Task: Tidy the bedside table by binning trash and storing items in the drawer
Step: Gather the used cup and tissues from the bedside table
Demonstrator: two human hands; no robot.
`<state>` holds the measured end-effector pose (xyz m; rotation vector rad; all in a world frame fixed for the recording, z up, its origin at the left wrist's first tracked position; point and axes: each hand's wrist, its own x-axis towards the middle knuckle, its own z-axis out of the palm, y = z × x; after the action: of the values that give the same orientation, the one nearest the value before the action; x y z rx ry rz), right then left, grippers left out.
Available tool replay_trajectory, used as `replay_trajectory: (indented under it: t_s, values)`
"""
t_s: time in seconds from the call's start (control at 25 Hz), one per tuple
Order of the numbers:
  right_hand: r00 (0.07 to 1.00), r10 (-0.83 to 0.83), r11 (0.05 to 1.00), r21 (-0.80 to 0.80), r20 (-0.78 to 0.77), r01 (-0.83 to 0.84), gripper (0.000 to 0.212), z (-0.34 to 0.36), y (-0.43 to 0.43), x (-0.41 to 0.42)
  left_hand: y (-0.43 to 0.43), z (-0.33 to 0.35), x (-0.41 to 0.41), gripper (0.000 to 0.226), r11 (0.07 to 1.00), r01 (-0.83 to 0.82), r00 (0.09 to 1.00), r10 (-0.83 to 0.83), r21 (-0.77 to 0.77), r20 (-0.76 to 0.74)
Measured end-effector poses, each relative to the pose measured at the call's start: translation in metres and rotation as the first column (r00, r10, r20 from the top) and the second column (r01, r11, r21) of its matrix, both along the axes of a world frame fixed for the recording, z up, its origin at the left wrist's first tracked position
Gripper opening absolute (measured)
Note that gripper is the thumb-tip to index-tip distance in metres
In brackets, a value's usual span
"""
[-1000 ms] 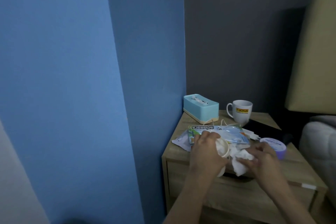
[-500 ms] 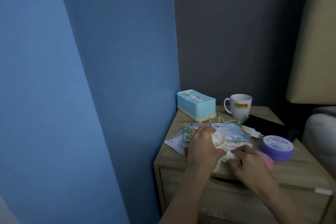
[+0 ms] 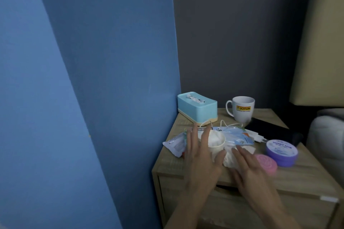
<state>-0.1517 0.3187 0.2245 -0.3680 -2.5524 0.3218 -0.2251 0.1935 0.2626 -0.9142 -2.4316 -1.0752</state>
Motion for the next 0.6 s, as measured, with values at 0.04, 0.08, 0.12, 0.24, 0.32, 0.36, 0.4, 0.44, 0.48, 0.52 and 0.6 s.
replay_trajectory:
  t_s: [0.04, 0.08, 0.12, 0.24, 0.32, 0.36, 0.4, 0.44, 0.48, 0.52, 0.6]
  values:
    - [1.000, 0.011, 0.999, 0.053, -0.024, -0.010, 0.055, -0.005, -0.002, 0.003, -0.006, -0.009, 0.005, 0.064, 1.000, 0.021, 0.999, -0.021, 0.004, -0.033]
    - [0.999, 0.028, 0.993, 0.112, -0.037, -0.023, 0.047, -0.010, -0.005, 0.005, -0.011, -0.018, 0.009, 0.062, 0.999, 0.044, 0.998, -0.045, -0.024, -0.052]
    - [0.998, 0.041, 0.985, 0.168, -0.040, -0.033, 0.042, -0.014, -0.007, 0.006, -0.014, -0.024, 0.012, 0.062, 0.996, 0.063, 0.996, -0.067, -0.063, -0.056]
    - [0.977, 0.058, 0.984, 0.155, 0.205, -0.091, 0.095, -0.011, -0.011, -0.001, -0.015, -0.022, 0.011, 0.075, 0.981, 0.064, 0.997, -0.072, -0.181, -0.040]
    - [0.932, 0.061, 0.989, 0.101, 0.357, -0.104, 0.118, -0.003, -0.005, -0.011, -0.013, -0.015, 0.009, 0.083, 0.971, 0.065, 0.997, -0.074, -0.232, -0.029]
    - [0.916, 0.072, 0.992, 0.071, 0.395, -0.109, 0.118, 0.002, -0.001, -0.014, -0.012, -0.011, 0.009, 0.085, 0.966, 0.082, 0.996, -0.088, -0.245, -0.012]
    - [0.905, 0.072, 0.991, 0.071, 0.419, -0.112, 0.110, 0.007, 0.001, -0.017, -0.011, -0.009, 0.008, 0.087, 0.962, 0.100, 0.995, -0.102, -0.254, 0.005]
    - [0.903, 0.069, 0.991, 0.077, 0.424, -0.111, 0.099, 0.011, 0.001, -0.019, -0.012, -0.006, 0.007, 0.087, 0.958, 0.108, 0.994, -0.110, -0.267, 0.010]
    - [0.913, 0.061, 0.992, 0.079, 0.403, -0.101, 0.091, 0.013, 0.001, -0.019, -0.013, -0.006, 0.006, 0.088, 0.958, 0.110, 0.994, -0.113, -0.265, 0.003]
    - [0.931, 0.059, 0.991, 0.093, 0.359, -0.099, 0.085, 0.013, 0.001, -0.017, -0.016, -0.006, 0.007, 0.089, 0.965, 0.106, 0.994, -0.109, -0.240, 0.002]
    - [0.975, -0.003, 0.990, 0.140, 0.224, -0.029, 0.061, 0.009, -0.002, -0.004, -0.022, -0.014, 0.013, 0.087, 0.985, 0.059, 0.998, -0.056, -0.161, 0.023]
